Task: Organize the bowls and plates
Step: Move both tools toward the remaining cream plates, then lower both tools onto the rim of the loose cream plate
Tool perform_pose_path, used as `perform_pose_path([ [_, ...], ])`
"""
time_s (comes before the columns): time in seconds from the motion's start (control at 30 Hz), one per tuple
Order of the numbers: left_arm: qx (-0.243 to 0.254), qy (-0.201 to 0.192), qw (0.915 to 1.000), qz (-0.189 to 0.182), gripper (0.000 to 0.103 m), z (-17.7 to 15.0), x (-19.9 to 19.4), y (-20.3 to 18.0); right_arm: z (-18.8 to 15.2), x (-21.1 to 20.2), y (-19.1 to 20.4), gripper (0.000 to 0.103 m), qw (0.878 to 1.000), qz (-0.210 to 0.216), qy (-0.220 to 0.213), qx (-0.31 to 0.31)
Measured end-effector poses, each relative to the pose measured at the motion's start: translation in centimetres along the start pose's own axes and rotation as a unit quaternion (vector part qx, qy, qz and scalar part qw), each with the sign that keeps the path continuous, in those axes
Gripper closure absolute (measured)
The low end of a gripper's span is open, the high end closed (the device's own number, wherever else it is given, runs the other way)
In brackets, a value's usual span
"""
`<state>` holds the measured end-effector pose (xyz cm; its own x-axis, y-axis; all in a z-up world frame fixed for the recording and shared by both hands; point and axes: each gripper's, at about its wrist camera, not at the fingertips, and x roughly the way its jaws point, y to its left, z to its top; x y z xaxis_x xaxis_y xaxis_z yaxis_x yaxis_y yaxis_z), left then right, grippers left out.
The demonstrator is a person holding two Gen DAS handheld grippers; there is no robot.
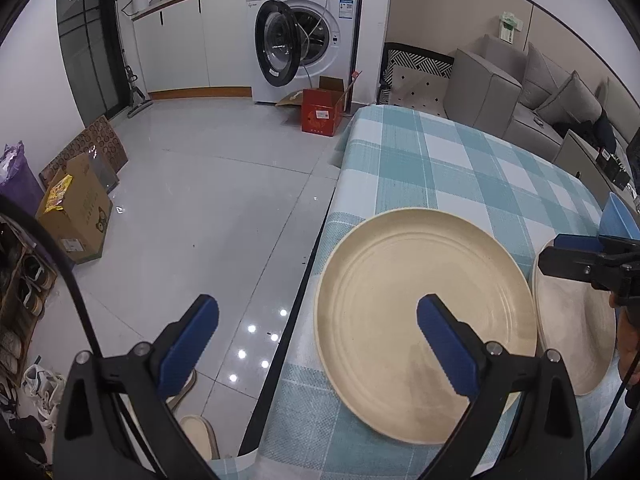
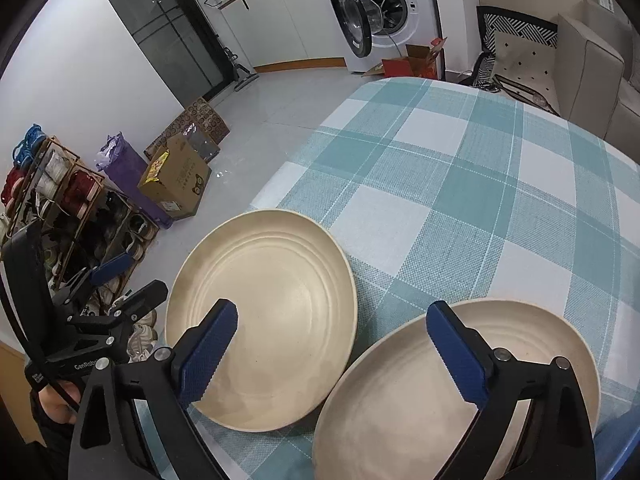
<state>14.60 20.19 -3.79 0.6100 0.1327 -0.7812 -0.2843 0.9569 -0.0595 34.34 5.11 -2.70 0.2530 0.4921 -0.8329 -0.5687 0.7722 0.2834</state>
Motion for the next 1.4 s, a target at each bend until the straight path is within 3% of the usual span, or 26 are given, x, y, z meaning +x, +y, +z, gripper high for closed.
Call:
perform_pose_path([
  [0.13,-0.001,0.007,1.0000,-0.003,0.003,-0.4,0.7,-0.1,-0.3,1.4,-0.2,0.012,1.000,-0.018,0.011,-0.003],
  [0.67,0.012,0.022,0.9995,-0.020,0.003,-1.4,2.3,-0.8,-0.2,2.4,1.4,0.012,0.999,-0.019,0.015,-0.041],
  [0.77,0.013,0.021,0.9994,-0.023,0.004,-1.4,2.2,-0.8,-0.1,2.8,1.8,0.019,0.999,-0.018,0.021,-0.047],
  [1.07,0.025,0.024,0.9988,-0.034,0.005,-2.0,2.1,-0.8,-0.4,3.8,2.1,0.022,0.998,-0.013,0.031,-0.047],
  [1.2,0.022,0.033,0.9984,-0.040,0.016,-2.1,2.4,-0.8,-0.6,4.0,2.4,0.024,0.998,-0.013,0.034,-0.051],
  [1.3,0.026,0.033,0.9982,-0.041,0.016,-2.2,2.5,-0.9,-0.8,4.1,2.6,0.029,0.998,-0.017,0.035,-0.054],
  [1.37,0.026,0.035,0.9981,-0.044,0.024,-2.2,2.5,-0.9,-0.9,4.2,2.7,0.031,0.998,-0.017,0.037,-0.055],
  [1.4,0.026,0.038,0.9978,-0.048,0.033,-2.3,2.5,-0.9,-0.9,4.3,2.7,0.033,0.998,-0.017,0.038,-0.056],
])
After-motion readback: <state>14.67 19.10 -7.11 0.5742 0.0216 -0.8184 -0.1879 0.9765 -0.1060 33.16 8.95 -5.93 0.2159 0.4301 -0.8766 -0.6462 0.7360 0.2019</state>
